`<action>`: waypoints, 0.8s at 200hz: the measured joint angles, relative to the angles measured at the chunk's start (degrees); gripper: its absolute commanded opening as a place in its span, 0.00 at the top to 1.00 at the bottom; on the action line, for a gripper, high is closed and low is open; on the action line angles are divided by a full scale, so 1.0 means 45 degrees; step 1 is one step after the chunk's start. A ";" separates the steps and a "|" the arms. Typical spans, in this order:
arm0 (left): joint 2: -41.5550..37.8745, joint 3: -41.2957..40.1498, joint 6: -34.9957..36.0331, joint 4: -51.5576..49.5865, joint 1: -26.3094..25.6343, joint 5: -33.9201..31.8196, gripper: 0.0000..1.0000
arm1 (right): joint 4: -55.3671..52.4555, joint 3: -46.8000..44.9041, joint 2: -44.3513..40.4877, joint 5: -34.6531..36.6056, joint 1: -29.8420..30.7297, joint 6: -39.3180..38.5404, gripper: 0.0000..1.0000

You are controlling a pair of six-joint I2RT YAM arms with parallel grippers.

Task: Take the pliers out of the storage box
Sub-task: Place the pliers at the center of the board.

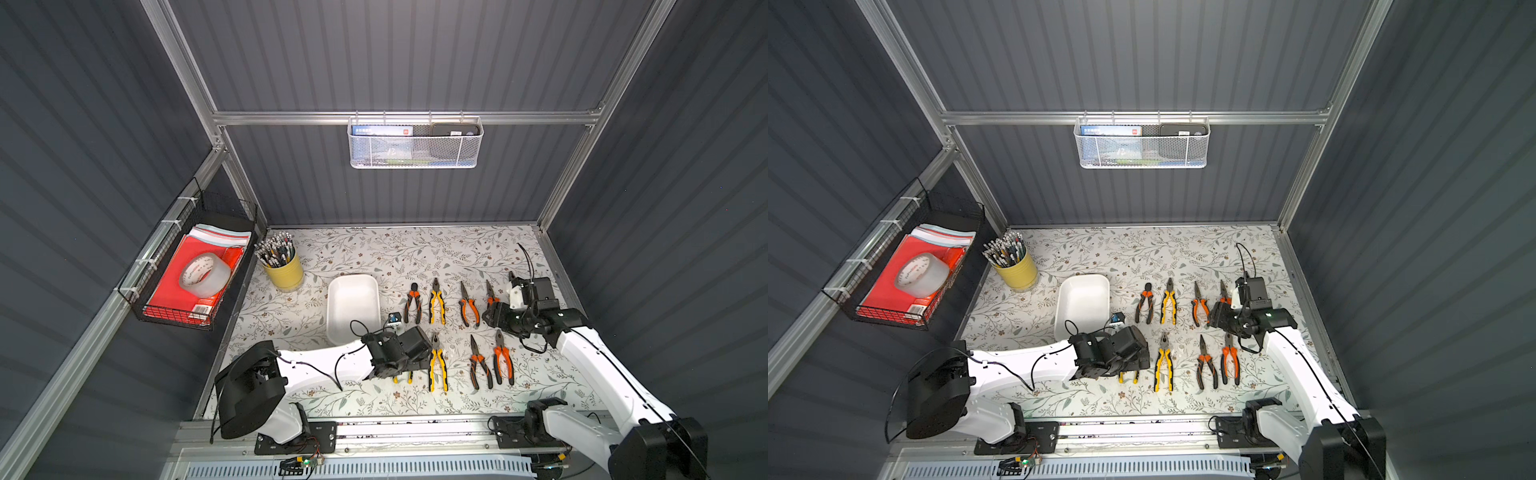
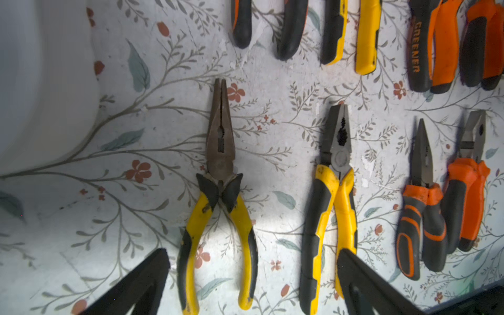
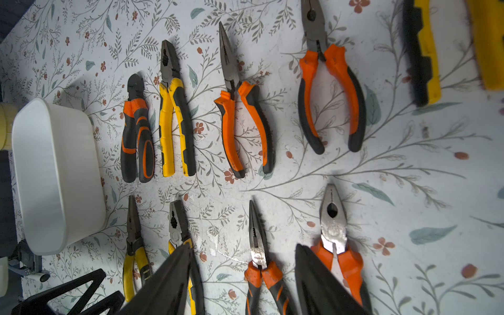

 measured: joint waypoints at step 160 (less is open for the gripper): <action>-0.4823 -0.0981 0.9083 0.9194 0.6562 -0.2327 0.01 | 1.1812 -0.3196 -0.5435 0.1549 0.0029 -0.2307 0.09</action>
